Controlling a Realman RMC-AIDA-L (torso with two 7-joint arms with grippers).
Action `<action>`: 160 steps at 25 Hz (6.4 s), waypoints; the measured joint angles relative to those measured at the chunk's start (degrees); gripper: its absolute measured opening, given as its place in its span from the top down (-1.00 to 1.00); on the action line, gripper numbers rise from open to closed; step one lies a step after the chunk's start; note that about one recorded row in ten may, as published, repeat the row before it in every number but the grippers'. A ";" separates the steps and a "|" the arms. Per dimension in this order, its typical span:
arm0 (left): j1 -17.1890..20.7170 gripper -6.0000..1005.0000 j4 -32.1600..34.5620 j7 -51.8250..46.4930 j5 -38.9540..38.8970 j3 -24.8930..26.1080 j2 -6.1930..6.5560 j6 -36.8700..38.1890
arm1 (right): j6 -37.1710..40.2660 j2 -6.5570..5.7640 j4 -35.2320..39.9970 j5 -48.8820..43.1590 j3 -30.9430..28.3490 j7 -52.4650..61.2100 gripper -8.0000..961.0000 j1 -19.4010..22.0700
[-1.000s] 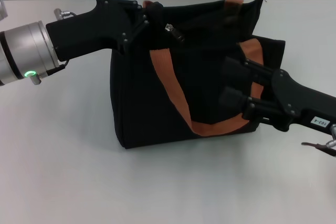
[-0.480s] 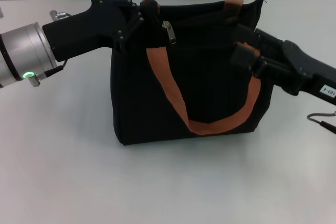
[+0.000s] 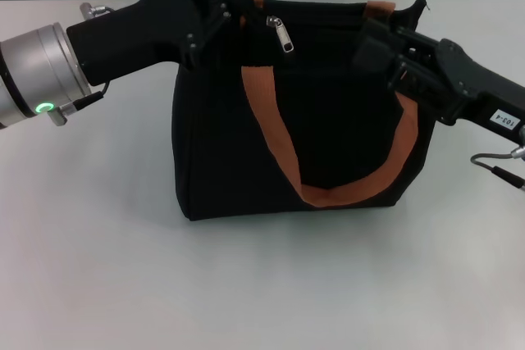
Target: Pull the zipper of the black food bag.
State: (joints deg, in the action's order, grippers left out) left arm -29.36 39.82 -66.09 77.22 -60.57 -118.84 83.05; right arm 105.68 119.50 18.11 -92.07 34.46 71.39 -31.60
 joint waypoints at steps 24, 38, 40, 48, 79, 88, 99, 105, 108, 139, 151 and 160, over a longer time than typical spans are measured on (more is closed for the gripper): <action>-3.29 0.89 -1.86 3.76 -2.22 -1.94 -0.24 1.67 | -4.76 0.11 -4.57 4.47 0.49 -1.76 0.42 -1.13; -4.70 0.88 -1.96 3.77 -2.78 -2.71 -0.32 1.44 | -9.05 0.13 -4.85 4.01 1.47 1.20 0.42 -3.05; -4.90 0.88 -1.96 3.77 -2.78 -2.71 -0.34 1.42 | -9.45 0.15 -4.84 4.01 1.62 1.63 0.42 -3.32; -5.37 0.87 -1.96 3.77 -2.78 -2.71 -0.34 1.39 | -9.68 0.08 -4.73 4.18 4.96 4.80 0.42 -4.02; -5.70 0.85 -2.60 4.42 -2.97 -2.97 -0.34 1.14 | -9.54 0.10 -4.22 4.38 6.62 9.48 0.45 -5.00; -5.71 0.84 -2.65 4.46 -2.97 -2.98 -0.33 1.15 | -11.09 -0.10 -3.87 4.03 7.87 11.98 0.72 -5.72; -5.71 0.83 -3.07 5.32 -3.00 -2.90 -0.34 1.19 | -11.17 0.04 -2.81 4.41 7.58 12.15 0.99 -4.94; -5.03 0.83 -4.39 6.14 -4.18 -2.52 -0.29 1.10 | -11.89 0.06 -2.75 4.67 7.32 12.40 0.99 -4.08; -4.66 0.83 -5.13 6.95 -4.89 -2.29 -0.20 1.03 | -12.55 0.00 -2.73 4.75 7.16 12.51 0.99 -4.03; -3.58 0.80 -5.31 7.38 -5.10 0.09 0.01 0.90 | -15.42 -0.25 1.24 4.69 1.26 15.63 0.89 1.94; -3.42 0.79 -5.25 7.38 -5.25 0.34 0.03 0.76 | -15.49 -0.32 1.77 4.70 -0.24 15.44 0.84 3.47; -3.41 0.79 -5.33 7.37 -5.25 0.46 0.01 0.41 | -11.67 -0.21 1.30 4.70 -5.29 11.91 0.80 5.08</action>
State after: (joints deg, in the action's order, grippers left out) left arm -32.77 34.49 -58.71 71.97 -60.12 -118.83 83.45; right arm 94.01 119.29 19.41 -87.36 29.17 83.30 -26.52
